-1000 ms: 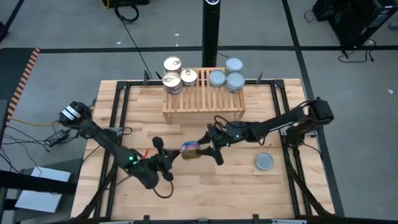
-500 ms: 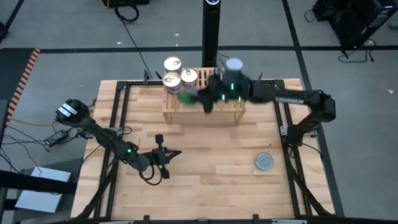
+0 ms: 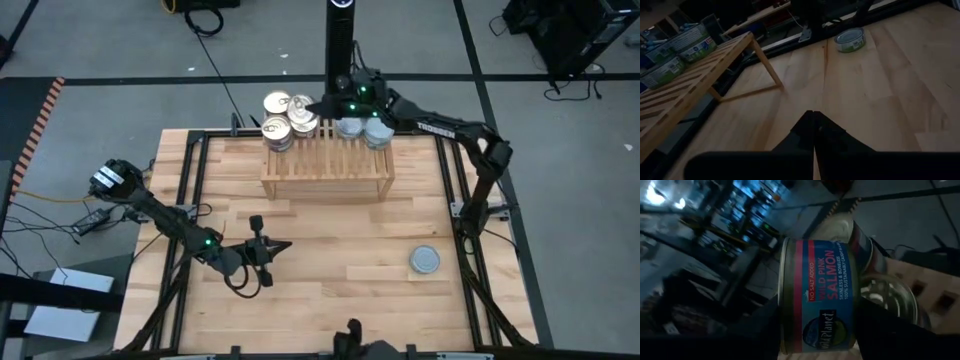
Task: Stack canned seafood by type on shelf
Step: Stack the blue-pink tuna can on top of the other blue tuna can on the shelf
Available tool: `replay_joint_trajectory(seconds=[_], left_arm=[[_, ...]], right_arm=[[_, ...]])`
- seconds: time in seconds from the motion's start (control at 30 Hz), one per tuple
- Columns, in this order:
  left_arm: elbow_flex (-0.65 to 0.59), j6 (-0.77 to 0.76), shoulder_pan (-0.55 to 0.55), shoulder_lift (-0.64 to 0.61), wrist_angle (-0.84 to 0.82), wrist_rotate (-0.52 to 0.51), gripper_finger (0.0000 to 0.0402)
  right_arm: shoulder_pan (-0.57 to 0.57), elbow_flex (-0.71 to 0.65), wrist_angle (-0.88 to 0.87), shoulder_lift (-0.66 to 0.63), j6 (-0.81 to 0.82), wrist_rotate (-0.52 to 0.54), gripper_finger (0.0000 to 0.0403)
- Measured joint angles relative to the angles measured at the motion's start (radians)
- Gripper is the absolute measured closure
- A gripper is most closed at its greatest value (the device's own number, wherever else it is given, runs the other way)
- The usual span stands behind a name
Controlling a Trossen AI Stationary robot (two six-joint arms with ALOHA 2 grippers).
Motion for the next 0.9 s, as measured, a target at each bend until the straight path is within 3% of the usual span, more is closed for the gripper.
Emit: replay_joint_trajectory(seconds=[0.6,0.9], left_arm=[[0.0,0.0,0.0,0.0,0.002,-0.001,0.0396],[0.0,0.0,0.0,0.0,0.001,-0.003,0.0396]], right_arm=[[-0.006,0.0,-0.002,0.042,0.017,0.022,0.0199],[-0.006,0.0,-0.004,0.042,-0.011,0.024,0.0132]])
